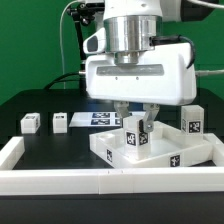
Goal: Assemble square table
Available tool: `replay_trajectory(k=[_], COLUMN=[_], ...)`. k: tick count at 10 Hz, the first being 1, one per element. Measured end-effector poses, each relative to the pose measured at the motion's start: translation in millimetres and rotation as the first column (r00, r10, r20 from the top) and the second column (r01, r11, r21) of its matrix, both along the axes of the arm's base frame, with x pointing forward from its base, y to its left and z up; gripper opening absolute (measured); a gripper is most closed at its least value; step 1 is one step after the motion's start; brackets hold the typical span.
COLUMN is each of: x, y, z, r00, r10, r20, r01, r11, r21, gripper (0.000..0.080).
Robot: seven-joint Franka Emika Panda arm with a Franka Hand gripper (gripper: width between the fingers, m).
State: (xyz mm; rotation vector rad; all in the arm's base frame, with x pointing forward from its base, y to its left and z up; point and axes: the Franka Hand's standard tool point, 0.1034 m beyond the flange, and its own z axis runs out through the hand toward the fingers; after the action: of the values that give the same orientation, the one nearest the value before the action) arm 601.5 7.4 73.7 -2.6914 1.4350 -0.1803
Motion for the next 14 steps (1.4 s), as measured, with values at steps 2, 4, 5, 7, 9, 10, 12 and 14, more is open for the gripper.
replay_trajectory(k=[2, 4, 5, 7, 9, 10, 12, 14], x=[0.0, 0.7, -0.2, -1.1, -1.0, -1.0, -1.1, -1.1], y=[2.6, 0.9, 0.2, 0.2, 1.0, 0.8, 0.5, 3.7], z=[-1.7, -1.8, -1.9, -1.9, -1.9, -1.9, -1.8, -0.3], r00=[0.981, 0.933, 0.903, 0.849, 0.847, 0.858, 0.913, 0.962], r10=[-0.194, -0.36, -0.428, -0.526, -0.53, -0.512, -0.407, -0.273], r20=[-0.008, -0.016, -0.025, -0.044, -0.045, -0.043, -0.035, -0.025], r01=[0.194, 0.361, 0.429, 0.528, 0.531, 0.514, 0.408, 0.273], r11=[0.981, 0.932, 0.902, 0.847, 0.845, 0.856, 0.912, 0.961], r21=[0.023, 0.041, 0.047, 0.059, 0.063, 0.061, 0.048, 0.035], gripper=[0.0294, 0.0295, 0.0297, 0.0297, 0.0408, 0.0543, 0.063, 0.0644])
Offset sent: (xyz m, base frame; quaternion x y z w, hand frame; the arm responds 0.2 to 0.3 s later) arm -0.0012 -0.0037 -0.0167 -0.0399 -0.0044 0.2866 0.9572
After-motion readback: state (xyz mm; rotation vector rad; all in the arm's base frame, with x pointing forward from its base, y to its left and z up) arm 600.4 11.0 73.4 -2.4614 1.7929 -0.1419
